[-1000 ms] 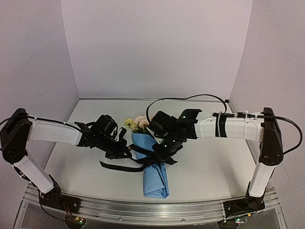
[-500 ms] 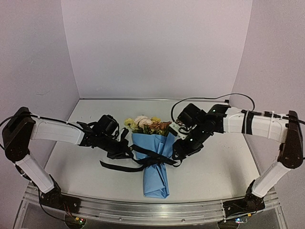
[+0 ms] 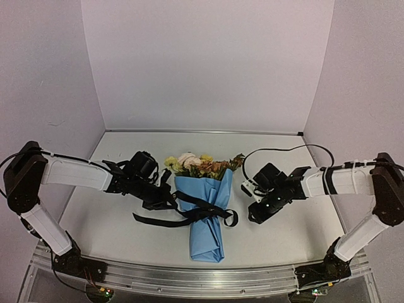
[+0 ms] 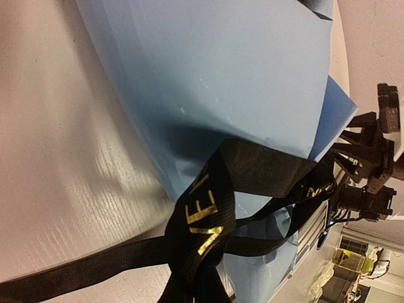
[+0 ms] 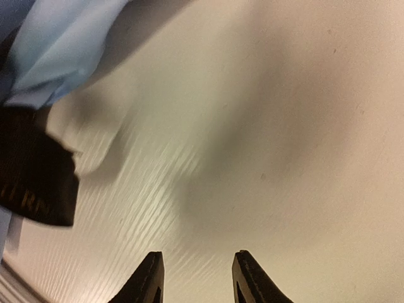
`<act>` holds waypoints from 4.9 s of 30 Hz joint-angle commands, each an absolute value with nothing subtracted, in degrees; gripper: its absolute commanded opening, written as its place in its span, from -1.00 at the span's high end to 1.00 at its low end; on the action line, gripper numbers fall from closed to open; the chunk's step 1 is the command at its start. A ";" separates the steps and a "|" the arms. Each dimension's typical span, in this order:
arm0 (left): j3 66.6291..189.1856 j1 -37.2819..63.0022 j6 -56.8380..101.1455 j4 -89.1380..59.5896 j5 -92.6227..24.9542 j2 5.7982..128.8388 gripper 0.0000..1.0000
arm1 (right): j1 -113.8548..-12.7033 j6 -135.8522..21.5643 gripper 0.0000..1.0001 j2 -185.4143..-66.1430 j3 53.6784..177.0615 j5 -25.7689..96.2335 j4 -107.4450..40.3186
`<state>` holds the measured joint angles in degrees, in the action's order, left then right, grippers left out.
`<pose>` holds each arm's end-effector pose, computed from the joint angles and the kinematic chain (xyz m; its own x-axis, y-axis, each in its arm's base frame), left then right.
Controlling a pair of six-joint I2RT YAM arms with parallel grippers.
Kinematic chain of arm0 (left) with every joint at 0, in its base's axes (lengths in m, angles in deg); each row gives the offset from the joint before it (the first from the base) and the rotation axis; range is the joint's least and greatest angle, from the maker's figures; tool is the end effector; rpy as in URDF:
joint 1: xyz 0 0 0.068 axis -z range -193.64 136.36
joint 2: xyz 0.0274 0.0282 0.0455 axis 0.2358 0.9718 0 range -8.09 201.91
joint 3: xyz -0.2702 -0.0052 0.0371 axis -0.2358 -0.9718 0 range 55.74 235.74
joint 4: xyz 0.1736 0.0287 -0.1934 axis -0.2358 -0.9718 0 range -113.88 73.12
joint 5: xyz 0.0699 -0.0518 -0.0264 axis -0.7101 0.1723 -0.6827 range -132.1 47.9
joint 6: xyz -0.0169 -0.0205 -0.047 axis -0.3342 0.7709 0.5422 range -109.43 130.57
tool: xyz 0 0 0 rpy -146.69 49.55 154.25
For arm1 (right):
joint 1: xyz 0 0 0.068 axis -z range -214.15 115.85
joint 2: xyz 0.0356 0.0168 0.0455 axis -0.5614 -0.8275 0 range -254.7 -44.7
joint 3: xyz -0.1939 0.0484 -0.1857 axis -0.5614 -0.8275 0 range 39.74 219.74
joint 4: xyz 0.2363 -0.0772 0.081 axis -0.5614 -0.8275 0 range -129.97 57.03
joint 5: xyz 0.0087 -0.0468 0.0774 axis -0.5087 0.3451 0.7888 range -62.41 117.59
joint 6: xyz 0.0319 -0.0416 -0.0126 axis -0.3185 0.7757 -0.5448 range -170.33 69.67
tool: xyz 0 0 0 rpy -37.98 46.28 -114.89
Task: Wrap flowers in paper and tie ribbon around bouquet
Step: Tie the half-tied ribbon around the folded bouquet.
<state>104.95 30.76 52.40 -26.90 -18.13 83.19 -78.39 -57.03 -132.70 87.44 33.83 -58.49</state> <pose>0.2138 -0.2296 0.1737 -0.9653 0.0923 -0.2442 0.2333 0.7245 -0.6486 0.1988 0.1989 0.1649 -0.7339 -0.5525 -0.3952 -0.6441 0.7508 0.1463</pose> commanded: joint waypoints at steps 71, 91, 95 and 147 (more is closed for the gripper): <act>113.28 30.56 49.02 -28.19 -16.48 86.51 1.00 | -82.77 -59.31 1.00 -130.33 87.29 30.37 -61.05; 110.61 38.05 52.65 -30.27 -27.84 83.03 -0.06 | -84.12 -62.75 1.00 -129.94 86.22 23.77 -65.04; 111.29 39.74 53.78 -30.29 -30.28 84.18 -0.09 | -84.10 -62.81 1.00 -128.93 85.38 22.30 -65.58; 115.63 43.15 52.86 -32.12 -41.31 84.96 1.00 | -83.47 -66.62 0.94 -131.50 91.53 18.38 -69.98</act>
<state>112.60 43.00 55.79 -30.23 -38.07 87.91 -83.70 -64.62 -130.95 87.99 18.11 -68.06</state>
